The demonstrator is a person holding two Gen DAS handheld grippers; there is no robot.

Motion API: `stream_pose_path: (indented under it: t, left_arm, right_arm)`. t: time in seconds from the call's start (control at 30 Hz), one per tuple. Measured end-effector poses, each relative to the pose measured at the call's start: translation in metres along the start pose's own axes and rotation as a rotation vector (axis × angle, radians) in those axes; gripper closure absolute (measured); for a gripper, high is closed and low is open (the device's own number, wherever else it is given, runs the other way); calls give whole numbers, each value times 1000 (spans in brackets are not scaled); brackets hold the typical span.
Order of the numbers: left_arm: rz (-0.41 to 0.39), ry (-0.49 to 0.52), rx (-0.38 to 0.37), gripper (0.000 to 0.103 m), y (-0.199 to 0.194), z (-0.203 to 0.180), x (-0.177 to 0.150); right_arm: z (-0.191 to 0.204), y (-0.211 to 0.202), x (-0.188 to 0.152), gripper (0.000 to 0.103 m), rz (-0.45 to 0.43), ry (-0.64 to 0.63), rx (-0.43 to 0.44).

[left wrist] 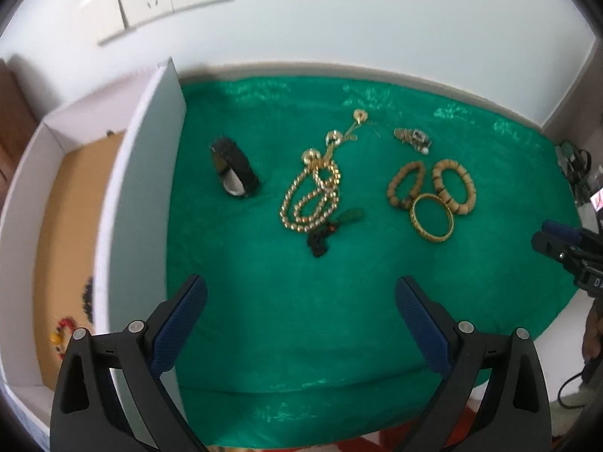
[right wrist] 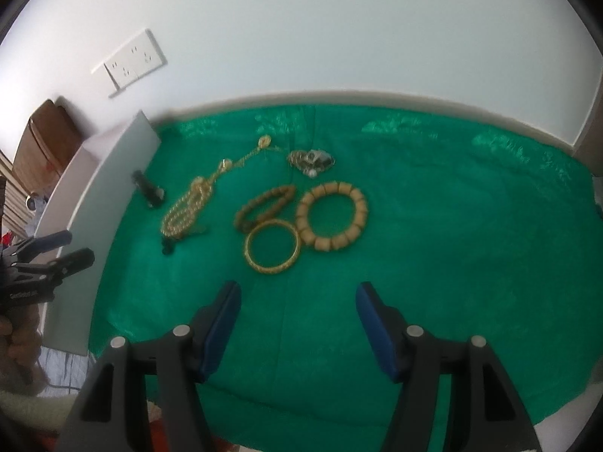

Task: Organize jewelry
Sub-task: 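Move both tools back over the jewelry on the green cloth, then grasp the dark pendant cord with the left tool while the right tool grasps the pale wooden bracelet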

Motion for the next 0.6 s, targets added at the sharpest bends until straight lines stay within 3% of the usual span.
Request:
stream_pose_path:
  t: [0.33, 0.6]
  left_arm:
    - [51, 40, 7, 3, 36, -7, 17]
    - [127, 96, 44, 7, 85, -12, 31]
  right_arm:
    - [-18, 16, 19, 38, 31, 2, 3]
    - [-20, 65, 48, 38, 125, -16, 23]
Point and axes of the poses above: each gripper's, at about its wrist camera, not at the fingertips, and y roughly the way its jaws point, z to its left, x to its top, the point moved 1 cm from there along y, roughly the way its jaws point, and after that the axes turned 8 degrees about y, right-handed, at the moved point
